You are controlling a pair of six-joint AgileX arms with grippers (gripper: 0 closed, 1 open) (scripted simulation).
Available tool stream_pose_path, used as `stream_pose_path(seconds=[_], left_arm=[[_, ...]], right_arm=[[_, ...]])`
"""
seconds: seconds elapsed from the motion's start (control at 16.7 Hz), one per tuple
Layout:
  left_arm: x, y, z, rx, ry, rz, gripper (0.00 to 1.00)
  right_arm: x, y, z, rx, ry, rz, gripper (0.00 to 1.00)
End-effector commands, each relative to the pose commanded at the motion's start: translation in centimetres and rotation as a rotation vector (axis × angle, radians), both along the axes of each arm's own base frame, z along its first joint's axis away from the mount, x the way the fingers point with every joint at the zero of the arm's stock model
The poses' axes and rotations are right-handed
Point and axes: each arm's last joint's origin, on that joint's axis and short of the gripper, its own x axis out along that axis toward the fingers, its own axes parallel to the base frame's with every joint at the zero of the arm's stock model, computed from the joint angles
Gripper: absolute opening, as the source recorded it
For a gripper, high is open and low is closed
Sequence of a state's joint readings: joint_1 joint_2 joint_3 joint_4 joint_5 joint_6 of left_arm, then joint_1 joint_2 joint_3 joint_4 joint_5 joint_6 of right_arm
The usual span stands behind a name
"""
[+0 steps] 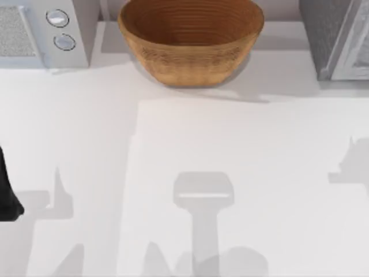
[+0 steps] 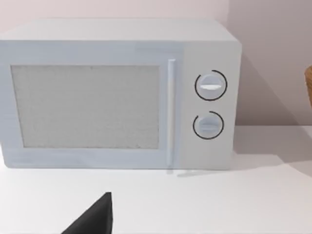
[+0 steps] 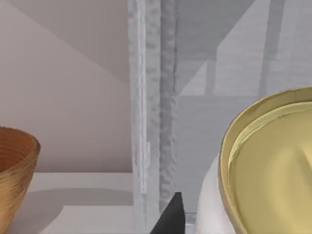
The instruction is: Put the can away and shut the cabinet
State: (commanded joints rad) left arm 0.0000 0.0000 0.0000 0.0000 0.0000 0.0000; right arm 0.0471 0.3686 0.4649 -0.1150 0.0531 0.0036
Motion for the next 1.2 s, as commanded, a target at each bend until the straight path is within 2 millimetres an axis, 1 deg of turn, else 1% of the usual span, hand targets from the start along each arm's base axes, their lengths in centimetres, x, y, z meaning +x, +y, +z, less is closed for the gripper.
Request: stream_pose_path(seconds=[0.12,0.24,0.48,0.6,0.72,0.9,1.08,1.2], left_arm=[[0.0,0.0,0.0,0.0,0.0,0.0,1.0],[0.0,0.0,0.0,0.0,0.0,0.0,1.0],[0.0,0.0,0.0,0.0,0.0,0.0,1.0],[0.0,0.0,0.0,0.0,0.0,0.0,1.0],[0.0,0.0,0.0,0.0,0.0,0.0,1.0],[0.0,0.0,0.0,0.0,0.0,0.0,1.0],[0.0,0.0,0.0,0.0,0.0,0.0,1.0],[0.0,0.0,0.0,0.0,0.0,0.0,1.0]], right_arm=[[1.0,0.3,4.7,0.0,-0.014,0.001,0.0],[2.5,0.7,8.8,0.0,-0.015,0.002,0.0],[6.3,1.7,15.6,0.0,-0.012,0.002,0.0],[8.4,2.4,18.2,0.001,-0.011,0.002,0.0],[10.2,3.0,20.3,0.002,-0.014,0.002,0.0],[12.5,3.8,22.4,0.004,-0.019,0.003,0.0],[13.8,4.3,23.3,0.004,-0.019,0.003,0.0],[14.0,4.3,23.4,0.004,-0.018,0.004,0.0]])
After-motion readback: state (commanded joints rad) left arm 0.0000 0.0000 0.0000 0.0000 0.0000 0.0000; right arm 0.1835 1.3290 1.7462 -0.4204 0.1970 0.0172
